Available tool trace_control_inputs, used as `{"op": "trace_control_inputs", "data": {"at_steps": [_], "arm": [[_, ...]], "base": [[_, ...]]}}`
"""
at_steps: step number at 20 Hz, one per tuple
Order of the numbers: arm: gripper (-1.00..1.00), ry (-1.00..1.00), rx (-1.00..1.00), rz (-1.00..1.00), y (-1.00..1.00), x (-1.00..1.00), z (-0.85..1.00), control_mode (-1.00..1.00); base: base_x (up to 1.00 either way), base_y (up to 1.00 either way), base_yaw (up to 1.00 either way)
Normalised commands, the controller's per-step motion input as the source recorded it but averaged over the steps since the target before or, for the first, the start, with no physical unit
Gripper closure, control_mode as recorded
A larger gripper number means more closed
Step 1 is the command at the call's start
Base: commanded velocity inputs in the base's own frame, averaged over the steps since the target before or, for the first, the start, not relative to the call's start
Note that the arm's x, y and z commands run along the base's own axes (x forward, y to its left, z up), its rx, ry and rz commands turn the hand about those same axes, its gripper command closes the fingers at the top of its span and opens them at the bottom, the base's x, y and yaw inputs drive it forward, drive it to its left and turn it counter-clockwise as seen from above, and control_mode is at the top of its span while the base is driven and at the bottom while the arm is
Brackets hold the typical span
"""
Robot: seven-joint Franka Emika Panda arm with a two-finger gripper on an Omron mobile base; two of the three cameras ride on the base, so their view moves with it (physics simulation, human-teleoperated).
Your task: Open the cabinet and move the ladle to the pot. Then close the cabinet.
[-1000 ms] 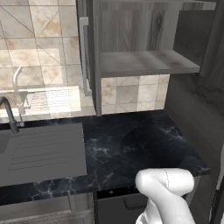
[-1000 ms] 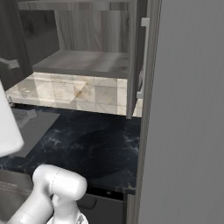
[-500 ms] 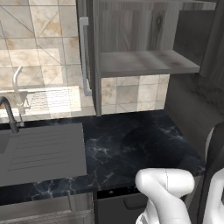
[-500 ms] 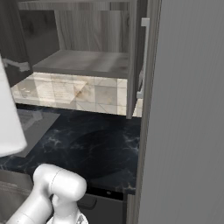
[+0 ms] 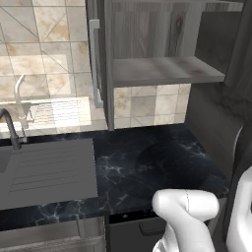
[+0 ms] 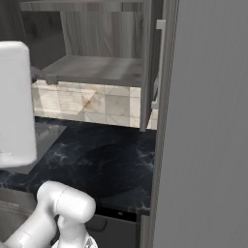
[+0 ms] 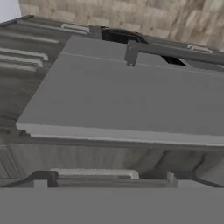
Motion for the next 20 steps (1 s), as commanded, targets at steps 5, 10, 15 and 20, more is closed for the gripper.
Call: {"op": "trace_control_inputs", "data": {"at_steps": [5, 10, 15, 20], "arm": [[-1.00, -0.04, 0.20, -0.05, -0.22, 0.00, 0.00, -1.00], [-1.00, -0.04, 0.14, -0.01, -0.05, 0.00, -0.01, -1.00], [-1.00, -0.06, 0.07, 0.00, -0.32, 0.02, 0.00, -1.00], [-1.00, -0.03, 0.00, 0.00, -0.32, 0.06, 0.00, -1.00]], "base": [[0.00, 0.00, 0.00], [0.00, 0.00, 0.00], [0.00, 0.00, 0.00], [0.00, 0.00, 0.00]]}}
